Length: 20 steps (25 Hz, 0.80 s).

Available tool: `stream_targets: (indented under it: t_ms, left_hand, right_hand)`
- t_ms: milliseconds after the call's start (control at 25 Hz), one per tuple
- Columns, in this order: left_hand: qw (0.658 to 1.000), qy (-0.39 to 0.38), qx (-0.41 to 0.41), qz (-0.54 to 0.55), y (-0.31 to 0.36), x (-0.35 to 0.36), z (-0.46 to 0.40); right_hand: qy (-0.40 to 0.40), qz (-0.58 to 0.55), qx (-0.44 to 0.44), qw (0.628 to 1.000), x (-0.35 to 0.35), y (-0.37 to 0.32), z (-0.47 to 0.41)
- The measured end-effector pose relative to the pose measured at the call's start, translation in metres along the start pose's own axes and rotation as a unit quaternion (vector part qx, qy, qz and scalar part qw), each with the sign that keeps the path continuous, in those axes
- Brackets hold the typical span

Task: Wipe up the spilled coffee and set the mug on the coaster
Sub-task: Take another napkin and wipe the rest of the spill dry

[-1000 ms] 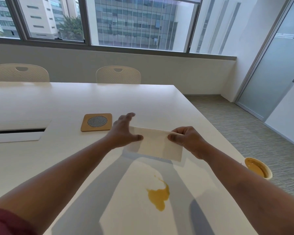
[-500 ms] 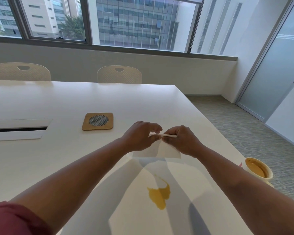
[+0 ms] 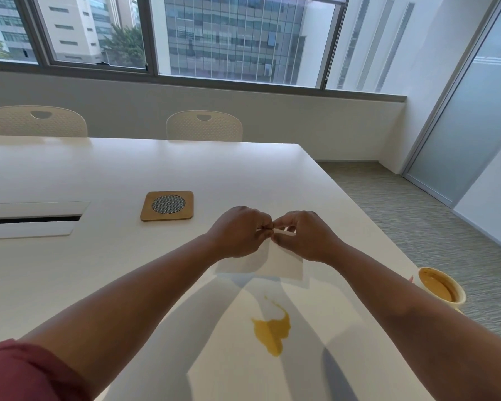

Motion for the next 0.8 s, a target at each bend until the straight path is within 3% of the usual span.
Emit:
stream_targets:
  t_ms: [320,800]
  left_hand:
    - [0.999,-0.005,-0.012,0.037,-0.004,-0.001,0.004]
    - [0.996,0.021,-0.081,-0.032,-0.056,-0.017,0.032]
  right_hand:
    - [0.018,0.064,0.011,0.998,-0.003,0.000,0.002]
    - [0.064,-0.027,0.052,0.996,-0.006,0.039,0.025]
Point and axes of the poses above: each hand's wrist, its own z-axis away from the middle knuckle, its own x-axis out of the palm, y = z × x, the point moved 3 cm from there along -z, towards the middle knuckle, and after that the axes turned 15 degrees about -y, right-handed, at the moved point
